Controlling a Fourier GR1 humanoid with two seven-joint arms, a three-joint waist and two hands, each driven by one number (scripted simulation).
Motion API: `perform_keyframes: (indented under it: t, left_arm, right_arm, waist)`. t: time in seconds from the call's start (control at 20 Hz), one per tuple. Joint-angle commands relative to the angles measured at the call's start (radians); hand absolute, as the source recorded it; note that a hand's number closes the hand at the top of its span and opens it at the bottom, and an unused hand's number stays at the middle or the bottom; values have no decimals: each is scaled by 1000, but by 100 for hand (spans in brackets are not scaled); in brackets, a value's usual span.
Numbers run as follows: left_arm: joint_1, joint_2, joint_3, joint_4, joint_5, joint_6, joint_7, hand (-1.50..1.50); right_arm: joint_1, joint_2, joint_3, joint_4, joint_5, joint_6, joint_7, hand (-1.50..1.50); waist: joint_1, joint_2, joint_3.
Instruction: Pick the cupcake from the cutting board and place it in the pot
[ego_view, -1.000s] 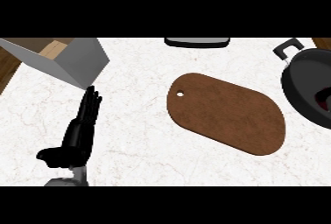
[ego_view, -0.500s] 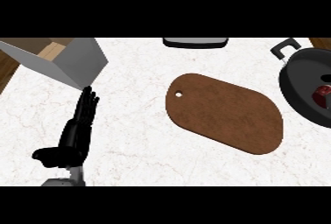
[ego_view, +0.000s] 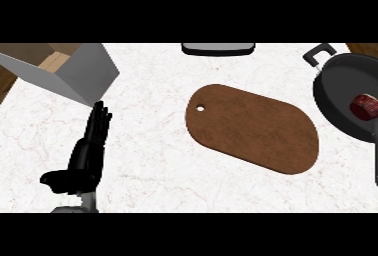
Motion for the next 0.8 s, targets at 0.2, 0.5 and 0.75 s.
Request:
perform_keyframes:
  t: [0.2,0.5,0.75]
  left_arm:
    - [16,11,25,26,16,-27,-16,0]
    - [3,3,26,-21,14,-26,19,0]
    - [-15,-18,25,16,-8,-14,-13,0]
  right_arm:
    - [221,125,89,-297,-205,-99,-117,-150]
    - [375,216,146,-542,-186,-52,-67,-150]
    - [488,220,163,-669,-234,-33,-39,-150]
  waist:
    - [-17,-6,-2]
    - [-10,-4,-3]
    - [-8,-2,-2]
